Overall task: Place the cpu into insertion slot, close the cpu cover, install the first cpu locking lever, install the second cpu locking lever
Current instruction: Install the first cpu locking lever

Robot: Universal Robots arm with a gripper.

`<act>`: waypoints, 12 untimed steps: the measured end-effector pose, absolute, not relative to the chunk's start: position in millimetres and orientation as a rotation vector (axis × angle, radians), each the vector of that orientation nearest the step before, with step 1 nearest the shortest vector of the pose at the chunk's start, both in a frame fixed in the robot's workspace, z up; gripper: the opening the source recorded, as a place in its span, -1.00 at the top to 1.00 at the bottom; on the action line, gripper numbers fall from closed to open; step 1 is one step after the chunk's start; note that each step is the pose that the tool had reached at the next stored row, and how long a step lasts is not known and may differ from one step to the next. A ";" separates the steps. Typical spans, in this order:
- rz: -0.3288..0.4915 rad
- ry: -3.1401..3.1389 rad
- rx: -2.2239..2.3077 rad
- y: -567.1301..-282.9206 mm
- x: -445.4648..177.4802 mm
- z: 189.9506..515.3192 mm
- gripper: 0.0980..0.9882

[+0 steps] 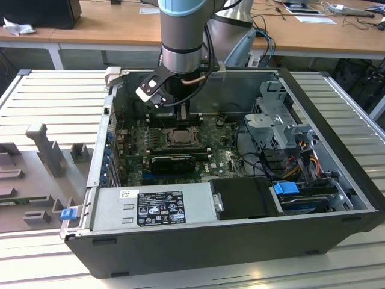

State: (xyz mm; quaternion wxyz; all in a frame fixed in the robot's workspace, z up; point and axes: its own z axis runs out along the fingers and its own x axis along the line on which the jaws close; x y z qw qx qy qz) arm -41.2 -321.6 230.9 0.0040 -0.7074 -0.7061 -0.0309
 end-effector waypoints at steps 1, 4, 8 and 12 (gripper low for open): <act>-0.097 -2.213 -2.217 -321.6 -41.2 231.3 0.98; -0.097 -2.212 -2.217 -321.6 -41.2 234.0 0.98; -0.097 -2.212 -2.217 -321.6 -41.2 235.0 0.98; -0.097 -2.212 -2.217 -321.6 -41.2 238.9 0.98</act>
